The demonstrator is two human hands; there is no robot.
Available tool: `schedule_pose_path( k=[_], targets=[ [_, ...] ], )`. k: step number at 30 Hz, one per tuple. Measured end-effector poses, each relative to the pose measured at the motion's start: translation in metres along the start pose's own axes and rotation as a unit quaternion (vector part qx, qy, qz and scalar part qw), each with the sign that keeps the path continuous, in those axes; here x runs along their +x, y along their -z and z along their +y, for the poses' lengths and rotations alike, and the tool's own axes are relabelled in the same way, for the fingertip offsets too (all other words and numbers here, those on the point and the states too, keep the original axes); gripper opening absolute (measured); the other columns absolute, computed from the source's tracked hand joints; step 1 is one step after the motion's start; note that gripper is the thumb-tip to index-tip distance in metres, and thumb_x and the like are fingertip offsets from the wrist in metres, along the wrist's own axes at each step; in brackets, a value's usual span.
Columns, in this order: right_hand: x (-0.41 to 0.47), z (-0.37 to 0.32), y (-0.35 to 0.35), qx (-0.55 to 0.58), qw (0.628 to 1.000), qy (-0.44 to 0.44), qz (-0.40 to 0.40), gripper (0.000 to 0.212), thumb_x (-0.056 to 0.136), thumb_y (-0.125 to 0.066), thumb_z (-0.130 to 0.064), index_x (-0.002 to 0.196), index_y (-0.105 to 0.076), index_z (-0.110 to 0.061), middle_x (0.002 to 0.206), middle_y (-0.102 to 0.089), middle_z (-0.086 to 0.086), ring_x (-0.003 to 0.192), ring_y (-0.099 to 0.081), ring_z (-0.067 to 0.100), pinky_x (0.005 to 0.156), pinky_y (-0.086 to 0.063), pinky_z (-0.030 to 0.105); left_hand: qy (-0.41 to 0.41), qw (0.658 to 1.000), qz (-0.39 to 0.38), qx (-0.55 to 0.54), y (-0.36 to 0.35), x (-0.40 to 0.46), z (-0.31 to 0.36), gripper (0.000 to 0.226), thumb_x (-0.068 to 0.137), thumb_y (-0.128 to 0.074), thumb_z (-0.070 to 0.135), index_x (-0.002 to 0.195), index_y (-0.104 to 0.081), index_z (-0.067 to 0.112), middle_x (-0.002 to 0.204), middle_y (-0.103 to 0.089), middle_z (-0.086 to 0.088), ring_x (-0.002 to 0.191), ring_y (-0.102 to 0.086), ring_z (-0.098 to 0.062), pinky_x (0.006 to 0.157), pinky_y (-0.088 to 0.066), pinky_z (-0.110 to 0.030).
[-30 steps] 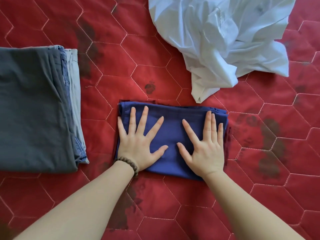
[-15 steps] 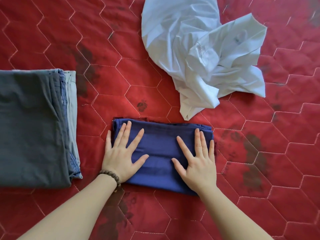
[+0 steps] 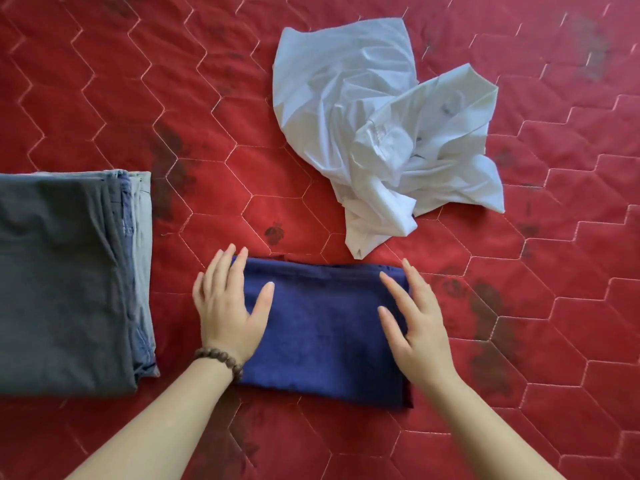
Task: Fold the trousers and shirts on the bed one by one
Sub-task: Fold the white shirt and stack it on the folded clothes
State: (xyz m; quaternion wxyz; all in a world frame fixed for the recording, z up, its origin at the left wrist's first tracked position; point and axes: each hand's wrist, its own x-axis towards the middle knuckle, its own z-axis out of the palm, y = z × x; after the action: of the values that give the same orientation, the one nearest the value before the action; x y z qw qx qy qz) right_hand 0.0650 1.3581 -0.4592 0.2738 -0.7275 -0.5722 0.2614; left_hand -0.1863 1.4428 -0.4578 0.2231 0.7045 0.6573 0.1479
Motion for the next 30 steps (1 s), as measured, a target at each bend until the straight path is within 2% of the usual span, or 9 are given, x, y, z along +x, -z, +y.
schedule_pose_path(
  k=[3,8,11,12,14,17,19,22,30],
  targets=[
    [0.047,0.000,0.038,0.007,0.992,-0.046,0.122,0.037,0.092,-0.057,-0.019,0.129,-0.058,-0.018,0.151,-0.032,0.007,0.137,-0.030,0.016,0.111,-0.030,0.040,-0.011,0.996,0.045,-0.082,-0.003,0.036,0.068,0.074,0.084,-0.043,0.055,0.141,-0.043,0.007,0.147,-0.039,-0.012,0.138,-0.033,-0.026,0.114,-0.023,-0.042],
    [0.172,0.004,0.093,0.051,0.966,-0.157,0.197,0.063,0.090,-0.062,-0.031,0.146,-0.034,-0.020,0.156,-0.020,0.010,0.144,-0.017,0.019,0.108,-0.014,0.021,0.001,0.979,0.006,-0.205,-0.019,0.122,0.166,0.086,0.081,-0.066,0.050,0.148,-0.027,0.012,0.151,-0.032,-0.009,0.138,-0.032,-0.021,0.113,-0.029,-0.033],
    [0.225,0.011,0.108,0.171,0.937,-0.267,0.149,0.093,0.083,-0.069,-0.043,0.153,-0.012,-0.017,0.157,-0.023,0.007,0.142,-0.027,0.020,0.114,-0.023,0.033,0.044,0.978,-0.037,-0.201,-0.030,0.163,0.187,0.054,0.081,-0.070,0.039,0.126,-0.051,0.014,0.121,-0.058,-0.005,0.118,-0.052,-0.022,0.080,-0.033,-0.006],
    [0.235,0.014,0.109,0.187,0.926,-0.301,0.128,0.090,0.083,-0.069,-0.044,0.152,-0.019,-0.014,0.152,-0.034,0.008,0.135,-0.038,0.021,0.111,-0.031,0.036,0.054,0.980,-0.032,-0.190,-0.032,0.172,0.189,0.033,0.083,-0.069,0.034,0.108,-0.059,0.014,0.104,-0.064,-0.005,0.108,-0.058,-0.026,0.066,-0.032,-0.005],
    [0.246,0.016,0.110,0.154,0.924,-0.325,0.129,0.052,0.086,-0.066,-0.034,0.128,-0.055,-0.005,0.121,-0.063,0.017,0.097,-0.056,0.021,0.094,-0.047,0.039,0.056,0.981,-0.010,-0.186,-0.032,0.182,0.186,0.019,0.086,-0.066,0.026,0.095,-0.066,0.010,0.101,-0.069,-0.009,0.101,-0.062,-0.029,0.062,-0.033,-0.011],
    [0.244,0.011,0.119,0.142,0.933,-0.278,0.177,0.015,0.088,-0.058,-0.023,0.084,-0.069,-0.013,0.064,-0.058,-0.001,0.064,-0.049,0.016,0.065,-0.045,0.031,0.046,0.975,-0.003,-0.219,-0.019,0.185,0.183,0.032,0.088,-0.066,0.025,0.108,-0.066,0.000,0.111,-0.068,-0.015,0.104,-0.062,-0.028,0.082,-0.046,-0.030],
    [0.237,0.001,0.139,0.168,0.935,-0.236,0.207,0.011,0.088,-0.058,-0.022,0.079,-0.065,-0.022,0.062,-0.054,-0.010,0.058,-0.048,0.010,0.063,-0.042,0.027,0.011,0.968,-0.015,-0.252,0.000,0.185,0.190,0.024,0.087,-0.068,0.023,0.095,-0.068,0.001,0.085,-0.067,-0.008,0.081,-0.062,-0.017,0.072,-0.047,-0.023],
    [0.224,-0.026,0.188,0.186,0.932,-0.176,0.256,0.018,0.088,-0.056,-0.019,0.073,-0.060,-0.027,0.065,-0.054,-0.009,0.057,-0.049,0.007,0.057,-0.042,0.024,-0.027,0.952,-0.018,-0.303,0.041,0.182,0.213,0.036,0.084,-0.069,0.018,0.059,-0.046,0.008,0.053,-0.034,0.007,0.044,-0.030,-0.002,0.043,-0.028,-0.015],
    [0.152,-0.147,0.370,0.182,0.920,-0.058,0.341,0.020,0.094,-0.054,-0.017,0.075,-0.058,-0.023,0.073,-0.058,0.006,0.061,-0.048,0.013,0.057,-0.041,0.028,-0.095,0.890,-0.026,-0.444,0.196,0.139,0.327,0.028,0.085,-0.069,0.013,0.075,-0.057,-0.010,0.063,-0.051,-0.005,0.055,-0.047,-0.014,0.048,-0.042,-0.019]
  ],
)
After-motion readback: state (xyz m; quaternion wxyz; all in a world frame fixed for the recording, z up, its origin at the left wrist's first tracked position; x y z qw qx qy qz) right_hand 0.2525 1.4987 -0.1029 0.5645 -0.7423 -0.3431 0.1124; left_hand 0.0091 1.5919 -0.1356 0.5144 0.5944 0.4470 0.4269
